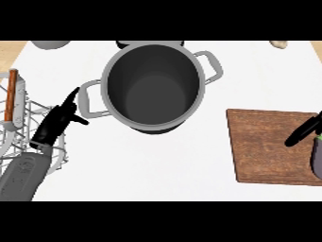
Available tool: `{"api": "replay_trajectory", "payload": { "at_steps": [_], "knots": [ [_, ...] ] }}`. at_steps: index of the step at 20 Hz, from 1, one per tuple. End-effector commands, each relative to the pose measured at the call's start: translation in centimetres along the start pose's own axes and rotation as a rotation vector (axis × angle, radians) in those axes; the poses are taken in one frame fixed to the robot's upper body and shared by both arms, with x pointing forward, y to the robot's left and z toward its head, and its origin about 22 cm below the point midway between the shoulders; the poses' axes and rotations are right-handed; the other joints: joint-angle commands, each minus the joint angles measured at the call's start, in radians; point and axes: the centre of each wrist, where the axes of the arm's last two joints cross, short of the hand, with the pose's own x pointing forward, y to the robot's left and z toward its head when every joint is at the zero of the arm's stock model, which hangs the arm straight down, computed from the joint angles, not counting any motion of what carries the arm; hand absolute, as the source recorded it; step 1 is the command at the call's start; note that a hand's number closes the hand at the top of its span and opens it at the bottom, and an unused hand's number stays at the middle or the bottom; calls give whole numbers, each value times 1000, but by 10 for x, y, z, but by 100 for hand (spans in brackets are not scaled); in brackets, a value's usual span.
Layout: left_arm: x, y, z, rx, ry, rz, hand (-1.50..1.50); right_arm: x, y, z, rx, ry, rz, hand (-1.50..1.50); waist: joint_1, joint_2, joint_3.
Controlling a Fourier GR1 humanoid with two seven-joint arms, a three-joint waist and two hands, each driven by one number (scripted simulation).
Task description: Pick the eggplant from the cutting board and place it in the pot
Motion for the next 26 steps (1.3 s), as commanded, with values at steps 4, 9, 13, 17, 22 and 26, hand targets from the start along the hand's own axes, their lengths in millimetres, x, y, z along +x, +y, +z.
{"api": "replay_trajectory", "payload": {
  "at_steps": [4, 9, 13, 17, 22, 26],
  "knots": [
    [-14, 28, 10, 182, 124, 226, 0, -5, 11, -16, -15, 59, 9, 150, 13, -5, 24],
    [-13, 37, 7, 177, 129, 221, 0, -2, 8, -9, -99, 35, 101, 150, 3, -7, 23],
    [-6, 36, 4, 169, 142, 238, 0, -5, -12, 6, -167, -10, 109, 150, 10, -4, 24],
    [-7, 39, 7, 163, 132, 227, 0, 3, -4, 10, -246, -2, 130, 150, 9, -8, 24],
    [-36, 25, 12, 136, 177, 180, 0, 54, 54, 49, -524, -175, 113, 150, -8, -58, 12],
    [-34, 12, 2, 66, 170, 130, 0, 89, 91, 109, -708, -361, 70, 150, 10, -112, -1]
  ]
}}
